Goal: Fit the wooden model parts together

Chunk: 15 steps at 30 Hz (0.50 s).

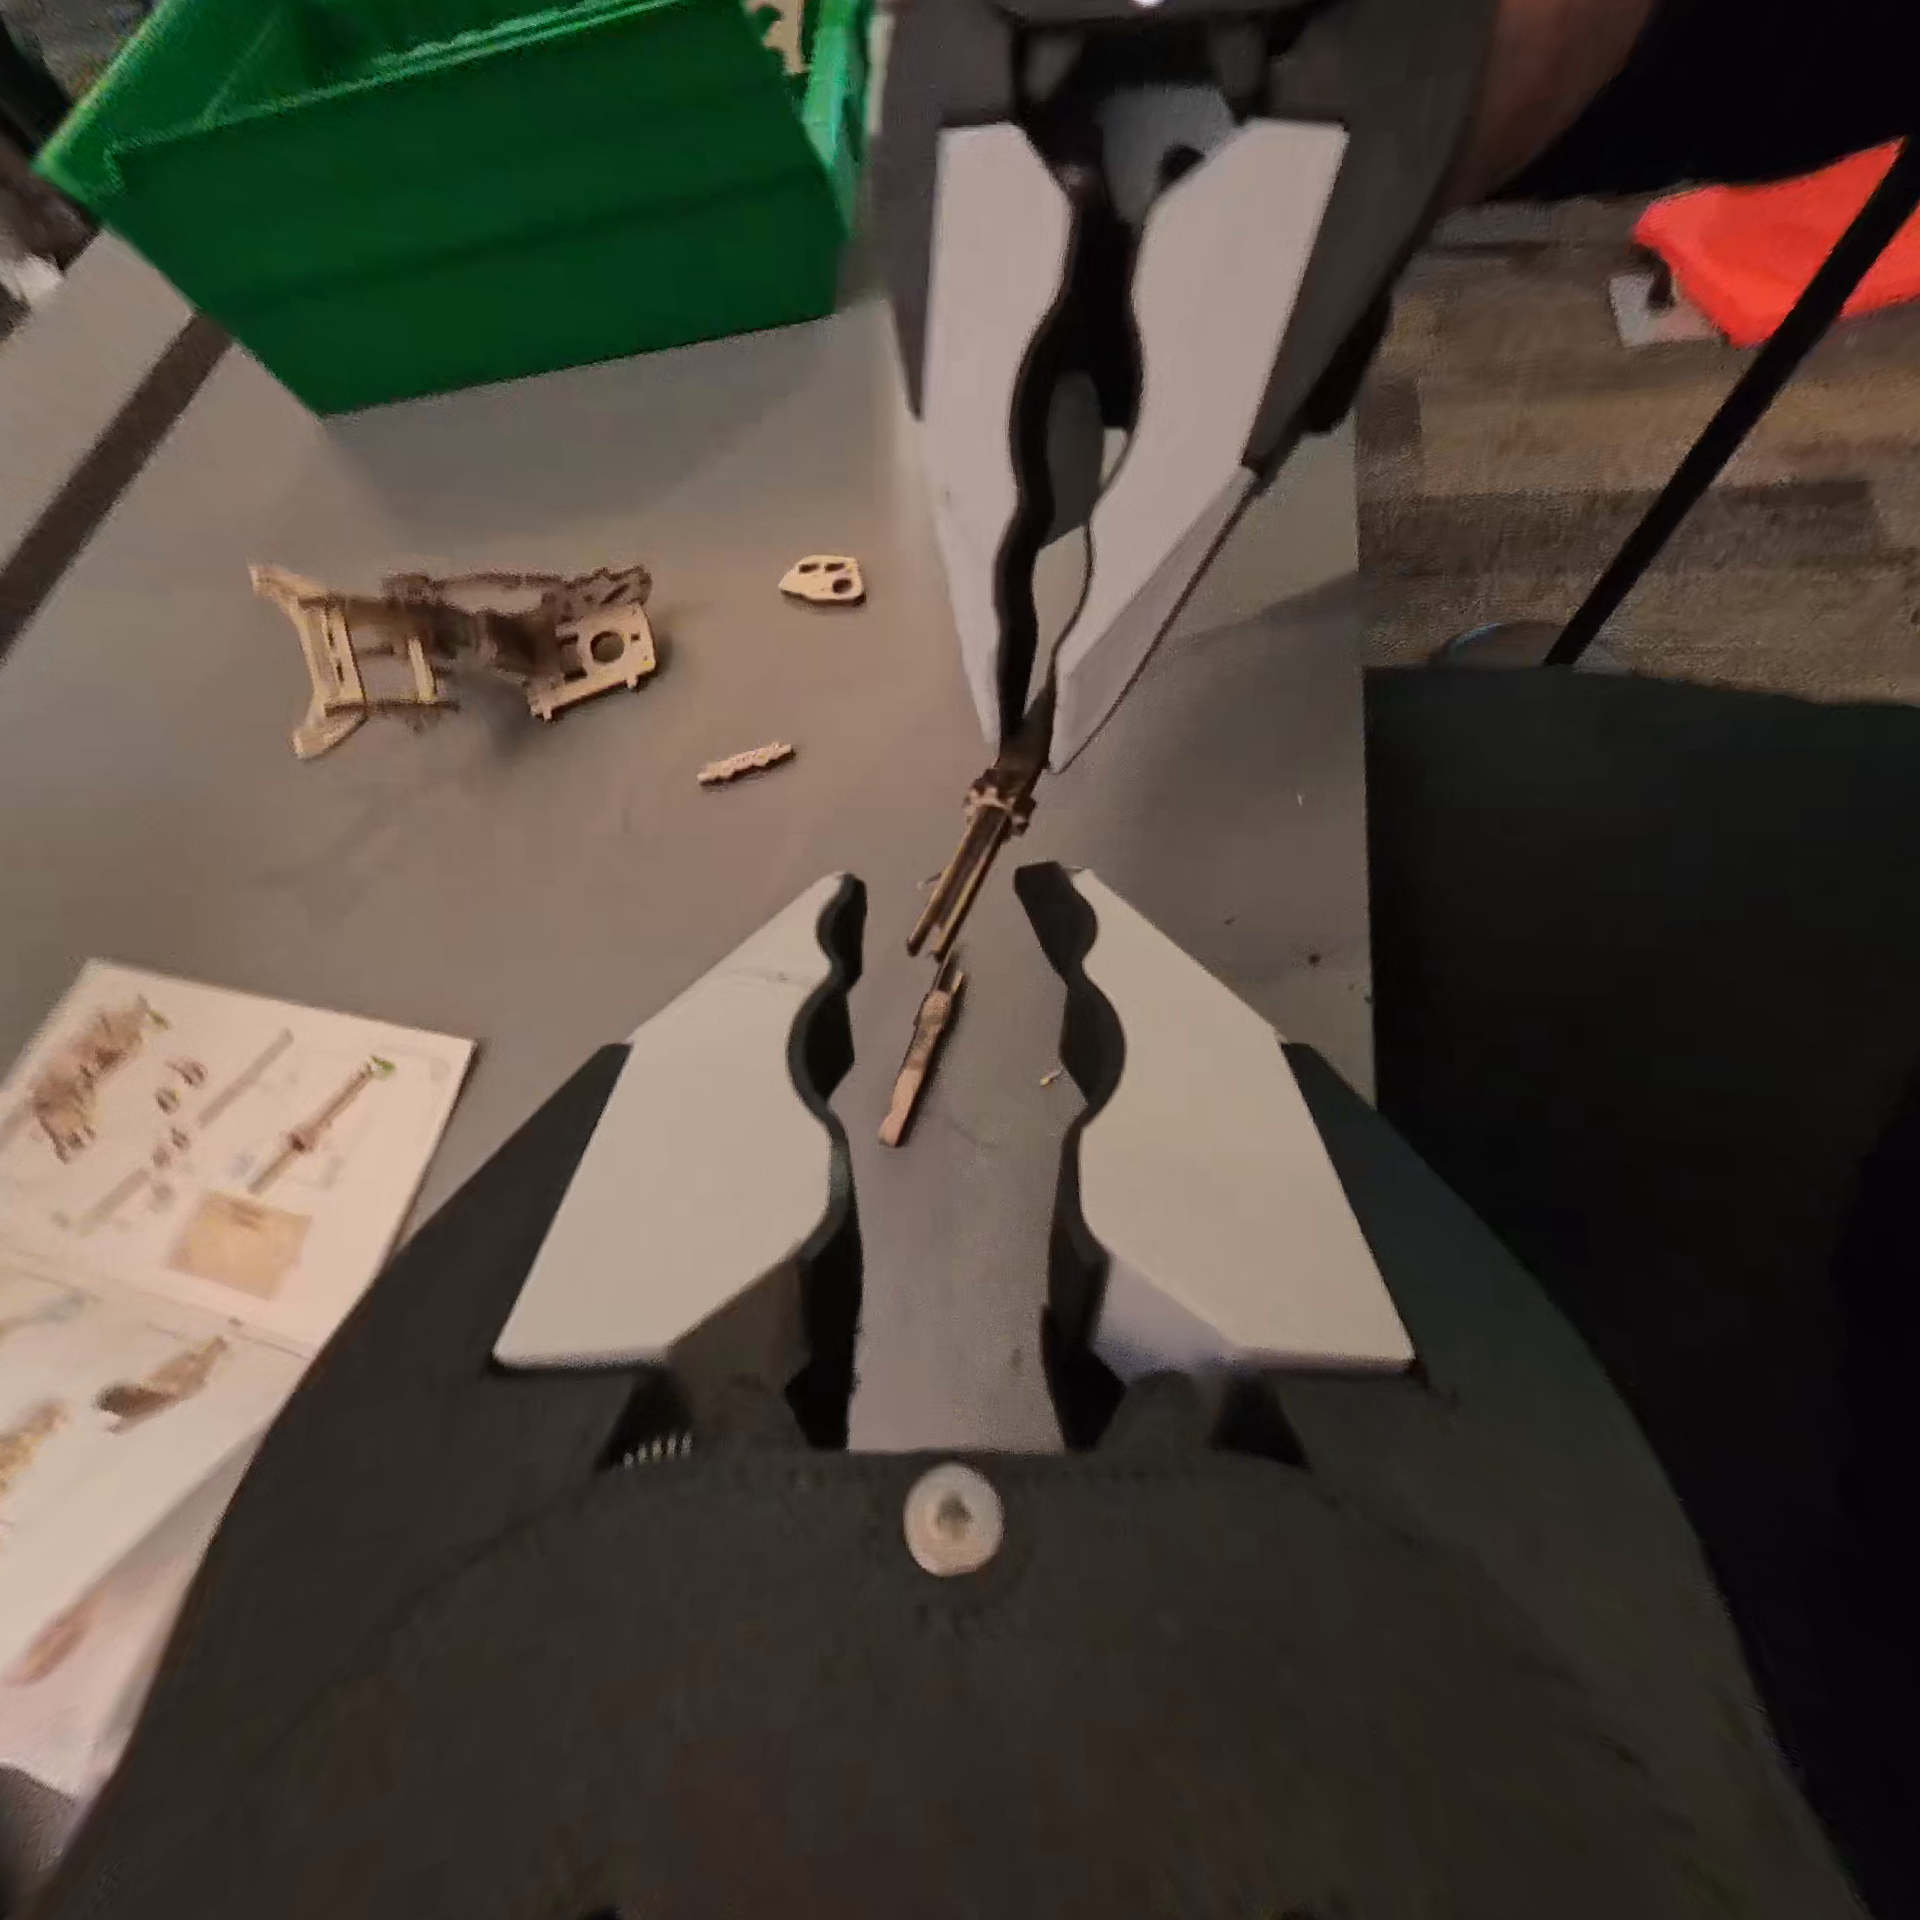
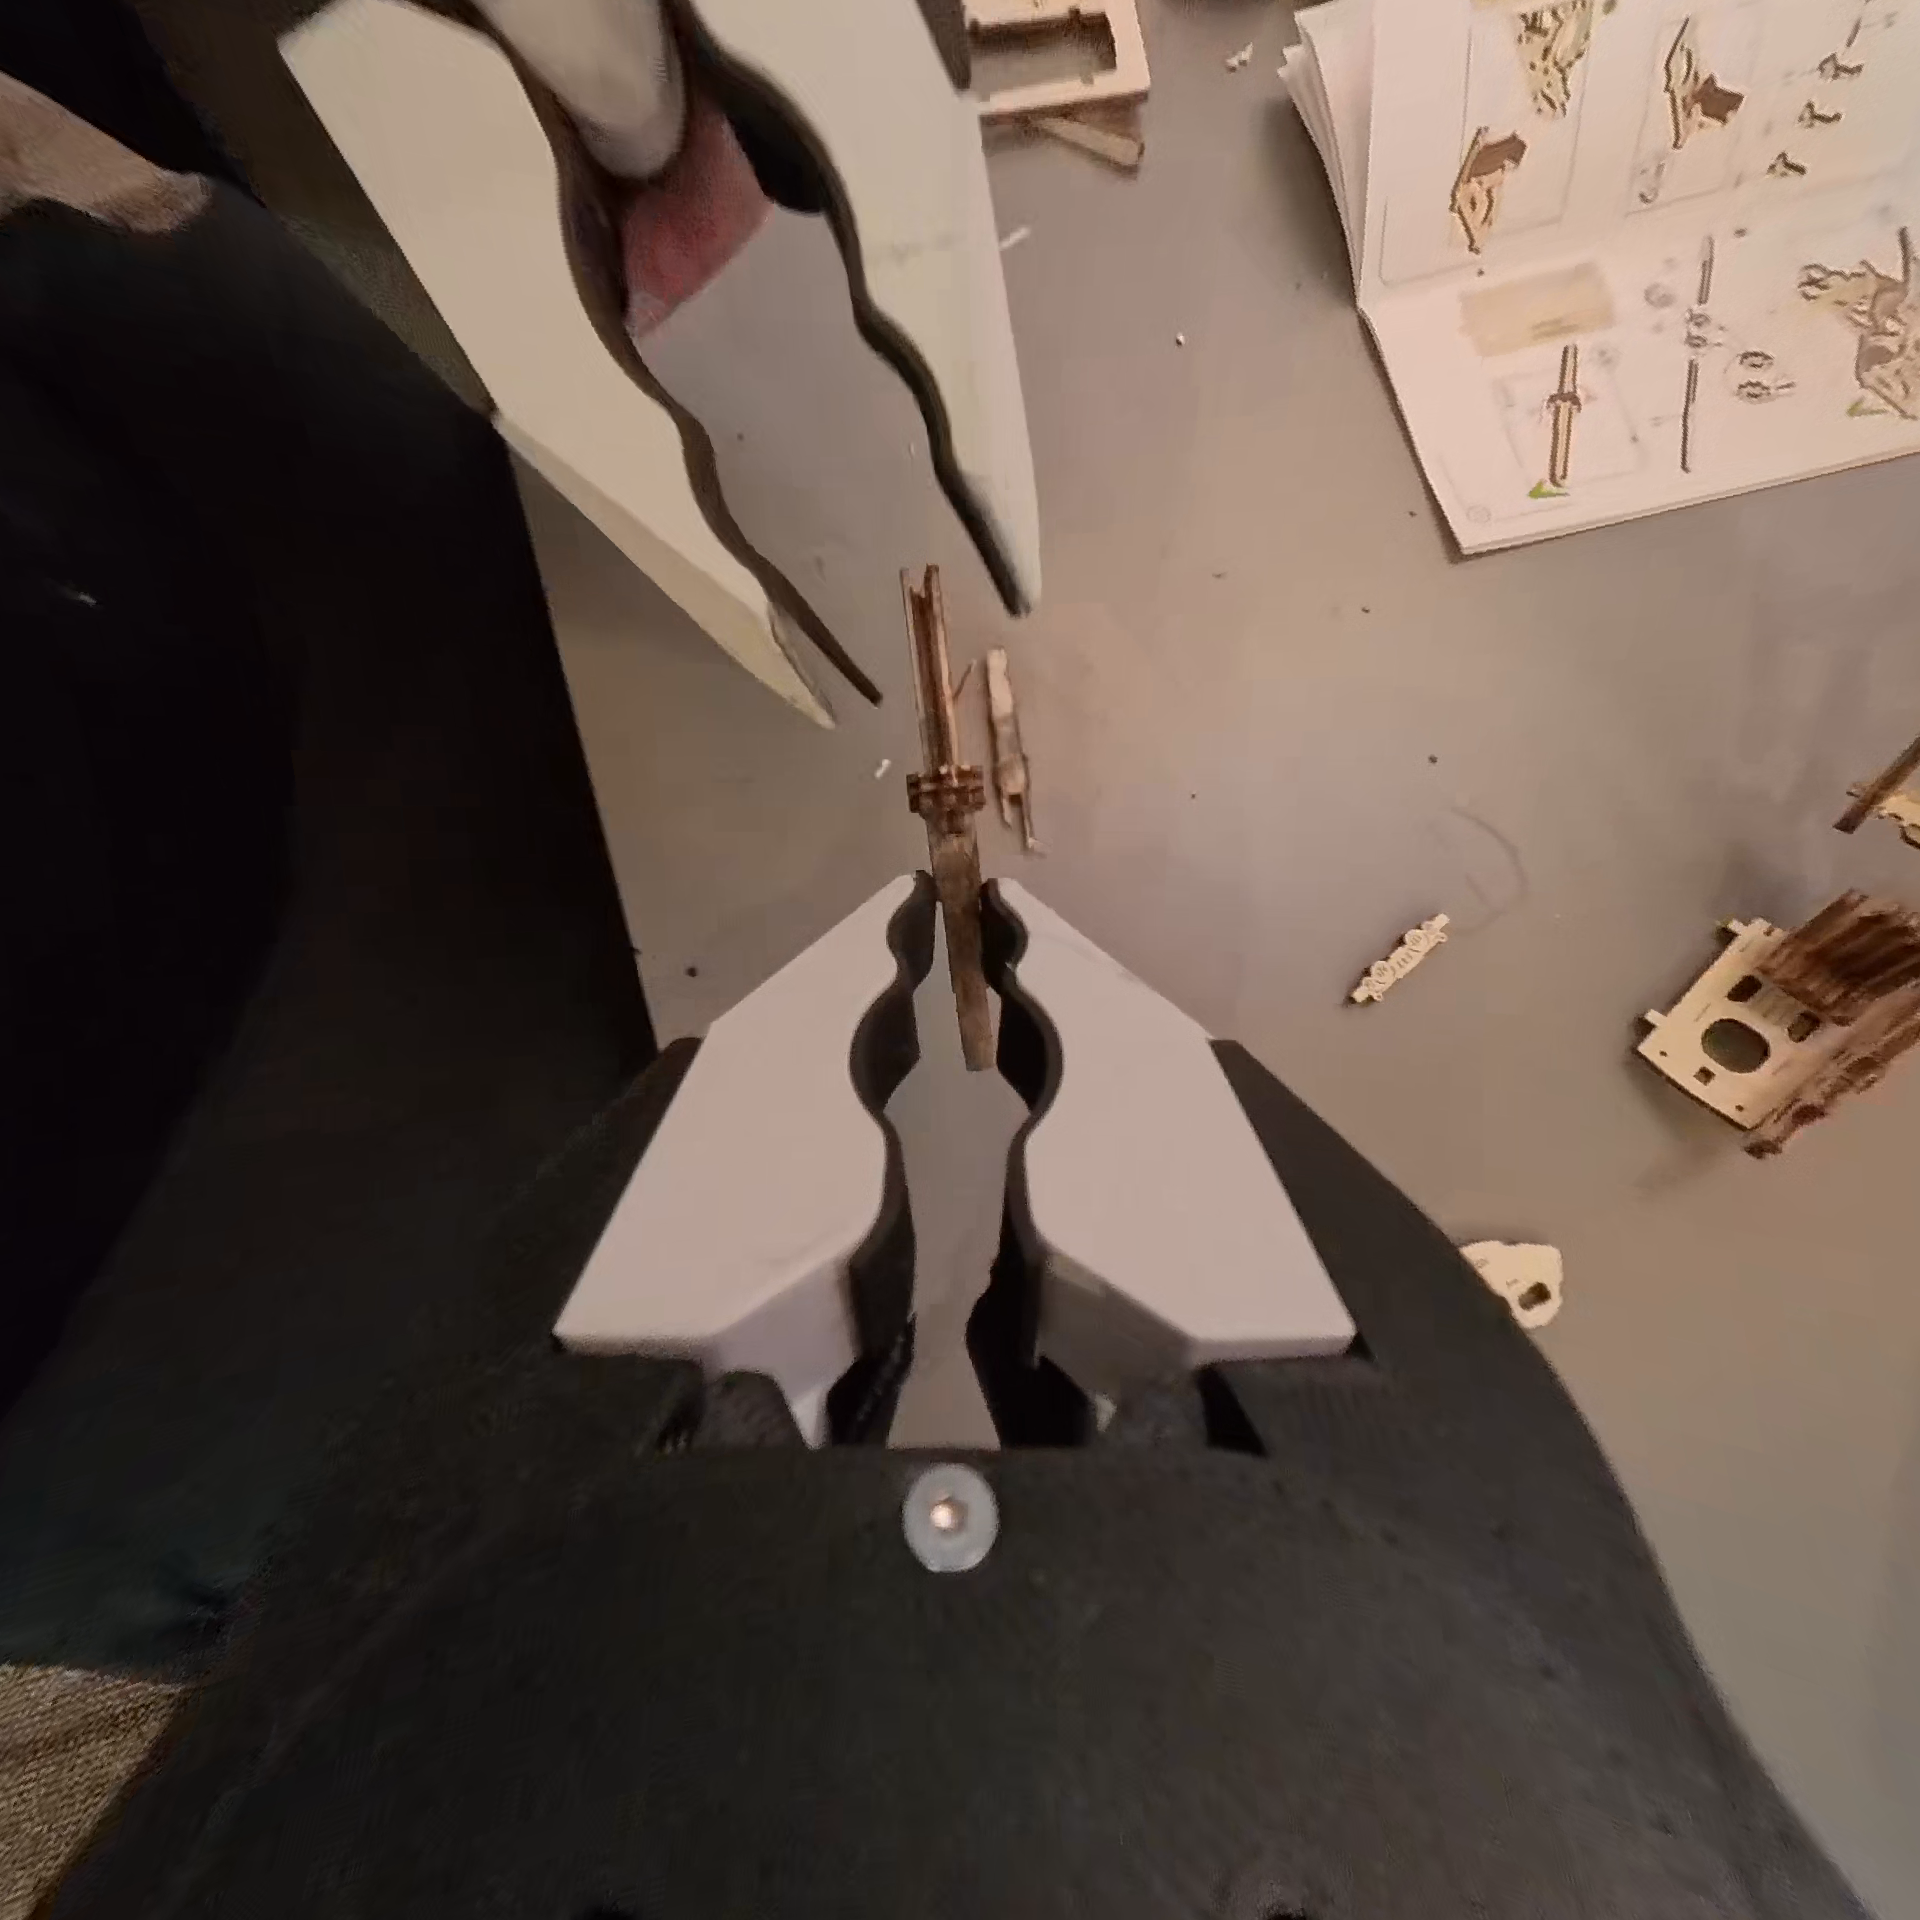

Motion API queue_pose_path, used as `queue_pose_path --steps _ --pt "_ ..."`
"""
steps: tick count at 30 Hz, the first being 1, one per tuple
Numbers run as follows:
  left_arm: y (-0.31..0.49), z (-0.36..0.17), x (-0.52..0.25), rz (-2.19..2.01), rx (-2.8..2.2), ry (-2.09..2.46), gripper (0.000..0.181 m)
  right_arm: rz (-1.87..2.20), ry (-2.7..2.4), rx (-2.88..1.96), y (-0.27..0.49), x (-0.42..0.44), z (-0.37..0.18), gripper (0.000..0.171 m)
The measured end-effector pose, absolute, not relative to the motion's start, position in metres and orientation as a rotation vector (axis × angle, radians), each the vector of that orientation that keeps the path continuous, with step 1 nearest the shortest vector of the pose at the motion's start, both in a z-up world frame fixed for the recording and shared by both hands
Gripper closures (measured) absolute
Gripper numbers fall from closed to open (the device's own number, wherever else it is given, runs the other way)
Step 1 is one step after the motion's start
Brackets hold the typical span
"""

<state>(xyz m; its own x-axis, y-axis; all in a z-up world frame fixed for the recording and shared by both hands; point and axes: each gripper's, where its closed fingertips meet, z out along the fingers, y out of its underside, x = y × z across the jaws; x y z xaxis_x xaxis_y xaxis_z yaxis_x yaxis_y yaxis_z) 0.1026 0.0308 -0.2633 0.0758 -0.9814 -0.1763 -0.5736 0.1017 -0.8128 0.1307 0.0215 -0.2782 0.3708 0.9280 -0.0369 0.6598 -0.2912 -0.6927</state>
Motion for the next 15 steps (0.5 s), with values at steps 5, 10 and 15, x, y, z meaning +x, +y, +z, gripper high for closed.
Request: queue_pose_path --steps 5,10,15 --pt "0.022 -0.259 0.104 -0.582 -1.495 1.67 0.176 0.691 -1.346 -1.998 0.011 0.121 -0.259 0.165" --pt "0.014 -0.251 0.099 -0.824 -1.623 1.613 0.18 0.667 -1.286 -1.942 0.015 0.119 -0.241 0.163" --pt "0.013 -0.228 0.1 -1.24 -1.747 1.391 0.18 0.37 -1.367 -1.849 0.019 0.121 -0.233 0.145"
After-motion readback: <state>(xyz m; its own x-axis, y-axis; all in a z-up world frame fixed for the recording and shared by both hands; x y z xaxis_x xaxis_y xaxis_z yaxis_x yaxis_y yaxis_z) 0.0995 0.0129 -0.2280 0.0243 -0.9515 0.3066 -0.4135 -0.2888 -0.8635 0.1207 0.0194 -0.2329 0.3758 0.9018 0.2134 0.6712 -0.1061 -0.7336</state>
